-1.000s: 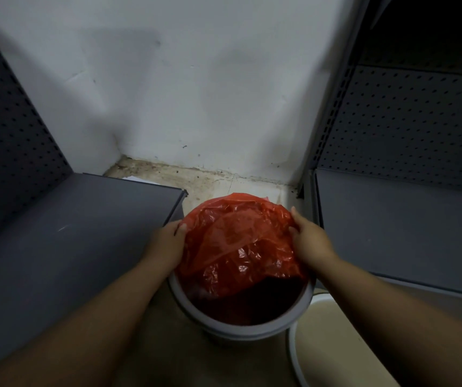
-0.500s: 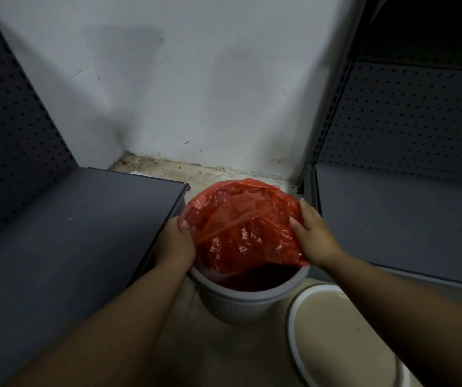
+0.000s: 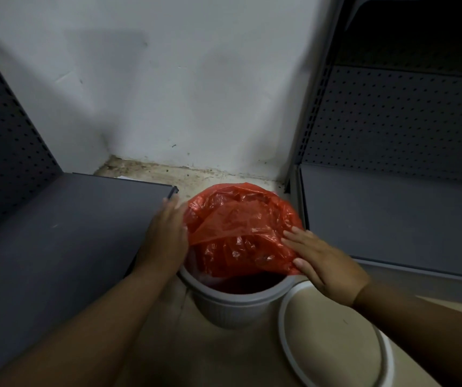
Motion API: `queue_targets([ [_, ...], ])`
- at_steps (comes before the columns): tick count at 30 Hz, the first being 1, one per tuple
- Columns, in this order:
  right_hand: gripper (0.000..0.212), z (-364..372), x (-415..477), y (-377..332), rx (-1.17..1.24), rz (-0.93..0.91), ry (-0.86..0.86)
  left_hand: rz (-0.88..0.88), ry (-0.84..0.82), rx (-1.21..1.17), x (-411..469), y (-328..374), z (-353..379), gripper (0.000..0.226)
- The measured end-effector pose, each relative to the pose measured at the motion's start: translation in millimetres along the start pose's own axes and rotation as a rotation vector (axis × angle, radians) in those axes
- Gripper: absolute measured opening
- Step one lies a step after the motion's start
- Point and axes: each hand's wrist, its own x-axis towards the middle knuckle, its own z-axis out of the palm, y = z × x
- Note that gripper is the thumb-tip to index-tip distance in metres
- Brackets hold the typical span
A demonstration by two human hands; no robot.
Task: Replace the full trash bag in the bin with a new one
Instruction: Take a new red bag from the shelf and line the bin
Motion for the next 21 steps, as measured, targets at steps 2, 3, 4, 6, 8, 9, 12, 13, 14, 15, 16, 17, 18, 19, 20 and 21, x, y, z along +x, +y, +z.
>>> queue_targets([
  [2,0.08,2,-3,-5,0.003,-0.04,0.061,0.236,-0.157,0.109,-1,7,-7,0.07],
  [3,0.076,3,-3,-7,-0.006,-0.065,0.101,0.289,-0.268,0.165,-2,13,-10,0.091],
  [4,0.069,4,-3,-10,-0.025,-0.1,0.152,0.309,-0.375,0.239,-2,19,-11,0.102],
  [6,0.057,5,0,-14,-0.011,-0.15,0.24,0.292,-0.494,0.328,0,28,-8,0.1],
  [8,0.053,3,4,-19,0.073,-0.144,0.281,0.279,-0.45,0.321,0,30,-3,0.08],
  [9,0.052,3,5,-19,0.076,-0.156,0.303,0.264,-0.399,0.292,1,28,-2,0.062],
  [12,0.046,-1,3,-17,-0.043,-0.264,0.329,0.233,-0.279,0.164,-2,24,-6,0.028],
  [13,0.045,-3,0,-15,-0.085,-0.307,0.328,0.244,-0.272,0.149,-5,24,-10,0.026],
  [14,0.044,-5,-3,-12,-0.128,-0.345,0.325,0.275,-0.269,0.137,-7,23,-15,0.025],
  [15,0.044,-6,-5,-10,-0.172,-0.379,0.328,0.318,-0.257,0.133,-11,21,-19,0.025],
  [16,0.045,-6,-8,-8,-0.217,-0.41,0.331,0.367,-0.249,0.136,-16,19,-24,0.027],
  [17,0.045,-6,-10,-7,-0.258,-0.44,0.333,0.452,-0.208,0.136,-21,17,-29,0.03],
  [18,0.043,-6,-12,-6,-0.295,-0.466,0.332,0.561,-0.172,0.166,-25,13,-32,0.035],
  [19,0.04,-6,-14,-6,-0.329,-0.483,0.323,0.659,-0.158,0.201,-29,10,-34,0.043],
  [20,0.038,-6,-16,-6,-0.353,-0.49,0.31,0.743,-0.126,0.237,-33,5,-35,0.052],
  [21,0.037,-6,-17,-7,-0.369,-0.491,0.298,0.771,-0.142,0.249,-38,0,-35,0.06],
])
